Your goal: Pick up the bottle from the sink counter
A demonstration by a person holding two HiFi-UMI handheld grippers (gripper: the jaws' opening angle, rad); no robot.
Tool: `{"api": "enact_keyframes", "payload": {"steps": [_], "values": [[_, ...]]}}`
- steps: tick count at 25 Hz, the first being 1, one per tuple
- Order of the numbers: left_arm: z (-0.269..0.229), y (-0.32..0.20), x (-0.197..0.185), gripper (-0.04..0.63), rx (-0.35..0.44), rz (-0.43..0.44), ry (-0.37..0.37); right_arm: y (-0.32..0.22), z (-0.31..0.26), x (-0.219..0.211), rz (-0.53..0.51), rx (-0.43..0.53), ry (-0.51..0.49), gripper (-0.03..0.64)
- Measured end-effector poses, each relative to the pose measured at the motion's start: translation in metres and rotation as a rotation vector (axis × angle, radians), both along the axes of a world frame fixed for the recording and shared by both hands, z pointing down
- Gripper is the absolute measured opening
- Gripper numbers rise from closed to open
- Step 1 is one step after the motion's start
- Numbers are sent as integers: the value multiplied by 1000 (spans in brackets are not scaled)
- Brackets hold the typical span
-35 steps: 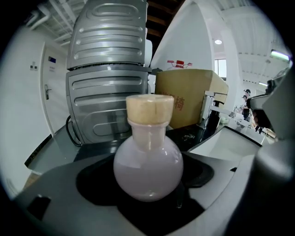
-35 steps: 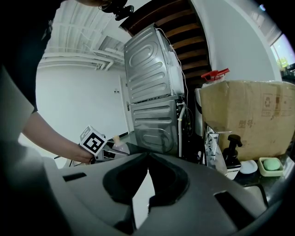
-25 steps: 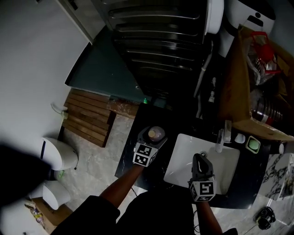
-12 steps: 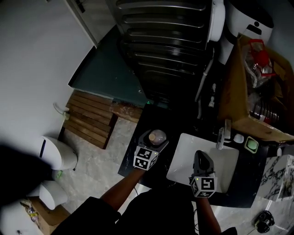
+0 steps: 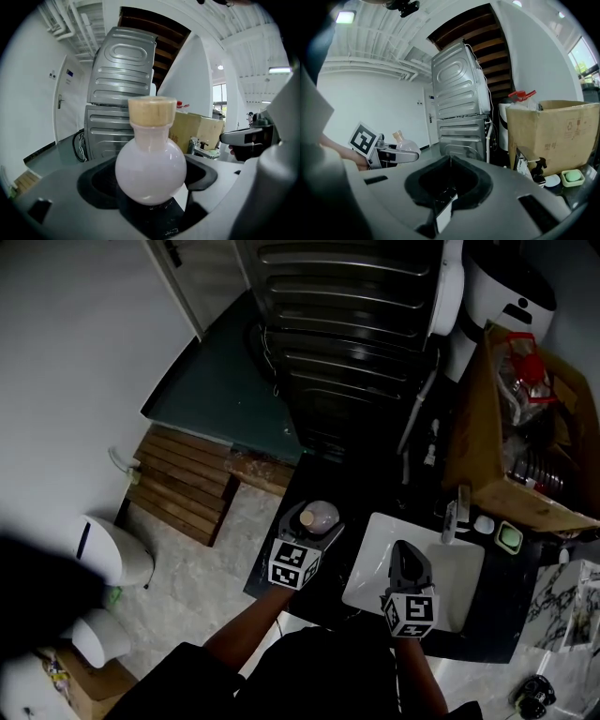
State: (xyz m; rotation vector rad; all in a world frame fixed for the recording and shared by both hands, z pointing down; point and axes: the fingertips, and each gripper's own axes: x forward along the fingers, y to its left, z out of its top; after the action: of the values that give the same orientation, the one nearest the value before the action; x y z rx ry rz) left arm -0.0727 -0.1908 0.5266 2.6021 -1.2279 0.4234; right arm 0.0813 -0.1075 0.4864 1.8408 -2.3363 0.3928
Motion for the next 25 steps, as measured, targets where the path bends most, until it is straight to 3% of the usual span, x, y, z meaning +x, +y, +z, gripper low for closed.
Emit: {"api": "enact_keyframes", "payload": {"steps": [6, 25], "values": [[-16, 2, -9, 396, 50, -28, -6, -4, -15, -4, 20, 25, 2, 40], [-28, 26, 6, 396, 48, -32, 31, -6, -25, -19, 25, 48, 50, 38]]}}
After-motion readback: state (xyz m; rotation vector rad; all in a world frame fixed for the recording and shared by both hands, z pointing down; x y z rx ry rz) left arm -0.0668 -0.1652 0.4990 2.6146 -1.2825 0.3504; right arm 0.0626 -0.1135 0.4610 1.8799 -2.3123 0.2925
